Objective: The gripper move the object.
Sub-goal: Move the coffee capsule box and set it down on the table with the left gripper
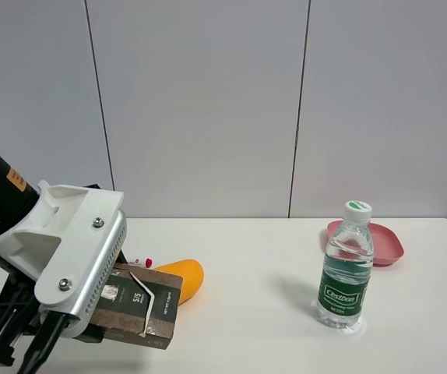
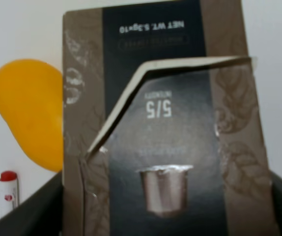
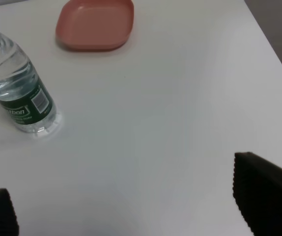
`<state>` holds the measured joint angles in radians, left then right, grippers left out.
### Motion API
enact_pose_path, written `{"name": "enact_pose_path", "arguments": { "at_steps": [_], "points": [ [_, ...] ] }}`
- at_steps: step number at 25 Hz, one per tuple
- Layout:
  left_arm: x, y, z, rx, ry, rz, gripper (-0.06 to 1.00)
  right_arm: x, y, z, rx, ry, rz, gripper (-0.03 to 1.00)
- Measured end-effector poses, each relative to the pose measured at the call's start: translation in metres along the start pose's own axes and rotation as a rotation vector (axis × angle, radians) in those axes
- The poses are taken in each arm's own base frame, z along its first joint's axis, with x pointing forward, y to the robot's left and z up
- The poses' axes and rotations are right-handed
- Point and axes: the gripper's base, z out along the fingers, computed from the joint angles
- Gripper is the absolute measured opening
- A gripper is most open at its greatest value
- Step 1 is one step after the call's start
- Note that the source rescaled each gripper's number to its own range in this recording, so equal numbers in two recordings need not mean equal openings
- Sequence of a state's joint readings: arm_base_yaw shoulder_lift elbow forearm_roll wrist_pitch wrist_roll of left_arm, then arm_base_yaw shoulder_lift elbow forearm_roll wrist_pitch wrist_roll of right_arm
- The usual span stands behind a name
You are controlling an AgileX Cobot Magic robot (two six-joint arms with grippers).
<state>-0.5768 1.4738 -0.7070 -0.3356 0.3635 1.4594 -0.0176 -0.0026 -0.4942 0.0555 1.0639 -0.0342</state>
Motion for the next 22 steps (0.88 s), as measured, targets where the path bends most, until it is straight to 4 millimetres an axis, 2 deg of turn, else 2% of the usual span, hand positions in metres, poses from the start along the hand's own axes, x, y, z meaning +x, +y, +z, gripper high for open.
{"name": "enact_pose_path", "arguments": {
  "at_steps": [4, 11, 22],
  "points": [
    [0.0, -0.001, 0.005, 0.017, -0.006, -0.021, 0.0, 0.0, 0.0, 0.0, 0.0, 0.0, 0.0, 1.0],
    [0.016, 0.0, 0.02, 0.057, 0.027, -0.103, 0.0, 0.0, 0.0, 0.0, 0.0, 0.0, 0.0, 1.0],
    [0.016, -0.002, 0.036, 0.087, -0.009, -0.06, 0.0, 0.0, 0.0, 0.0, 0.0, 0.0, 0.0, 1.0]
  ]
}}
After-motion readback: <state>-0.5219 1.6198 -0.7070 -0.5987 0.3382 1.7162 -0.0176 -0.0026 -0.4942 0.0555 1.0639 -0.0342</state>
